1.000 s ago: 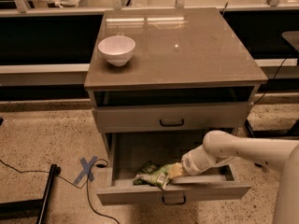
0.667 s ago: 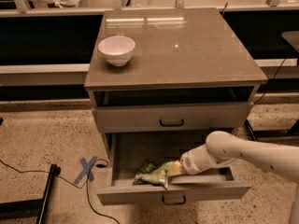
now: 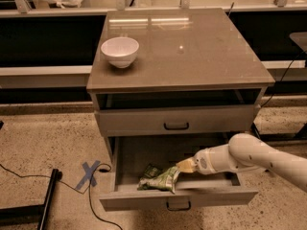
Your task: Pick green jalapeno chip bag from middle drawer and place on counter
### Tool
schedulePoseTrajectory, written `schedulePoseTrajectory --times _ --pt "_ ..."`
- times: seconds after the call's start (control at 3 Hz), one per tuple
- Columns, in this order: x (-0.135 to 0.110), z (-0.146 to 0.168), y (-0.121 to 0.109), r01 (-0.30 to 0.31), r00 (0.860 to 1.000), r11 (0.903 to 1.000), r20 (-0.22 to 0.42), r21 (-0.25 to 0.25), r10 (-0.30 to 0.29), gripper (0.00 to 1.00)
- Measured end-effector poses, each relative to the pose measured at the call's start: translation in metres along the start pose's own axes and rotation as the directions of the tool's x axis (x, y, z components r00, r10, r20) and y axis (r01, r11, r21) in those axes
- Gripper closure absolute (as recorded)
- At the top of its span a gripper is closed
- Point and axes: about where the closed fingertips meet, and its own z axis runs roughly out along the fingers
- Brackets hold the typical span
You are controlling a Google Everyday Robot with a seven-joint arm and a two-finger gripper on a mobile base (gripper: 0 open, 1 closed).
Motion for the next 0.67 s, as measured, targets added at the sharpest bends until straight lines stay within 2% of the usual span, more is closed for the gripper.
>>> schedulePoseTrajectory --times 0.33,0.67 --pt "0.000 -0.010 -0.012 -0.023 0.998 0.9981 -0.050 0.056 0.026 0.73" --pt "0.010 -0.001 -0.027 -0.099 0.987 0.9903 -0.115 0.098 0.110 0.50"
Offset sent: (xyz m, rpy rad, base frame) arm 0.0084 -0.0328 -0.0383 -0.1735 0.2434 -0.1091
